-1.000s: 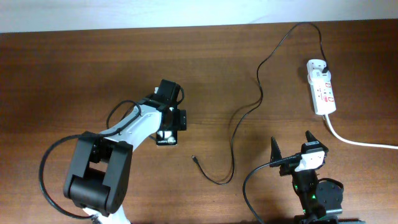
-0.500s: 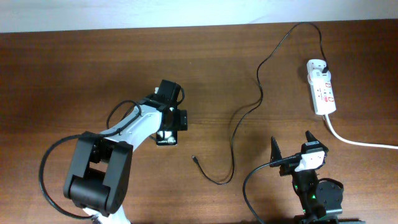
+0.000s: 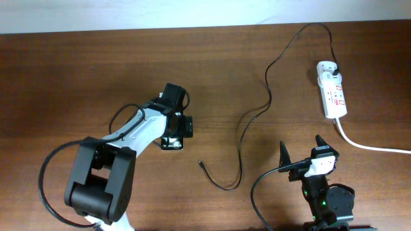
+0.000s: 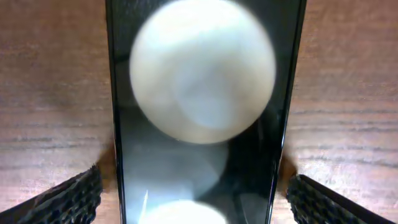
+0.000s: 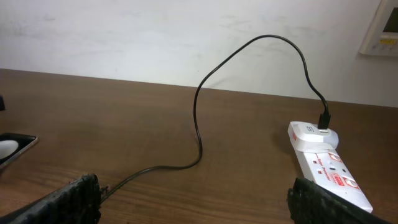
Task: Plug charger to phone and switch on socket
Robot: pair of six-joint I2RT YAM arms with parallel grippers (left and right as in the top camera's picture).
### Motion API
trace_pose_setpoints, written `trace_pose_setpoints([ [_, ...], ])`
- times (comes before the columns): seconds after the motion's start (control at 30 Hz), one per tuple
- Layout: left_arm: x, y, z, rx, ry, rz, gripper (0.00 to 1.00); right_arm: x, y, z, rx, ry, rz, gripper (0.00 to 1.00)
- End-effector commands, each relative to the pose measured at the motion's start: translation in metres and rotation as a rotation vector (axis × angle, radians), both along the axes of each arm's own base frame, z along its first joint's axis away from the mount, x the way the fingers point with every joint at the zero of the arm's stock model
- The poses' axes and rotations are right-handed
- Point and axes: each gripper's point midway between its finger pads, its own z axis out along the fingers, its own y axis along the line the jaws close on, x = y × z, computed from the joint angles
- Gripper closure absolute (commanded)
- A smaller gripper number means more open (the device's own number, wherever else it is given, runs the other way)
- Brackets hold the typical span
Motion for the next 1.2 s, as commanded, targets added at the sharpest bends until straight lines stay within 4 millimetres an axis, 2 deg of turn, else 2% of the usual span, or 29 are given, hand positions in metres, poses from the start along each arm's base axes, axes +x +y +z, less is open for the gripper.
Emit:
trace_pose_setpoints([
  [0.0,-0.028,-0.006,-0.016,-0.048,0.117,0.001,0.02,0.0,0.001,-0.001,-0.004,-0.003,0.003,0.01],
  [0.1,-0.038,-0.006,-0.016,-0.065,0.162,0.078,0.02,0.0,0.001,-0.001,-0.004,-0.003,0.003,0.01],
  [0.17,-0.038,-0.005,-0.016,-0.062,0.161,0.098,0.01,0.0,0.001,-0.001,-0.004,-0.004,0.003,0.01],
  [0.3,-0.023,0.012,-0.012,0.037,0.091,0.117,0.01,0.0,0.001,-0.001,-0.004,-0.003,0.003,0.01],
  [0.43,-0.004,0.004,-0.003,0.008,0.026,0.112,0.01,0.0,0.001,-0.001,-0.004,-0.004,0.003,0.01],
  [0.6,0.005,0.0,-0.002,0.007,-0.009,0.041,0.0,0.0,0.001,-0.001,-0.004,-0.003,0.003,0.01],
  [0.73,-0.006,0.002,-0.004,0.012,0.039,0.04,0.2,0.0,0.001,-0.001,-0.004,-0.003,0.003,0.01],
  [0.8,-0.014,0.004,-0.005,0.019,0.074,0.039,0.25,0.0,0.001,-0.001,-0.004,-0.003,0.003,0.01],
  [0.97,-0.025,0.001,-0.007,-0.004,0.124,0.033,0.18,0.0,0.001,-0.001,-0.004,-0.004,0.003,0.01],
  [1.0,-0.022,0.002,-0.006,0.003,0.109,0.035,0.09,0.0,0.001,-0.001,-0.004,-0.003,0.003,0.01],
  [1.07,-0.009,0.005,-0.004,0.025,0.054,0.042,0.0,0.0,0.001,-0.001,-0.004,-0.004,0.003,0.01],
  [1.17,0.0,0.004,-0.003,0.02,0.015,0.043,0.0,0.0,0.001,-0.001,-0.004,-0.004,0.003,0.02],
])
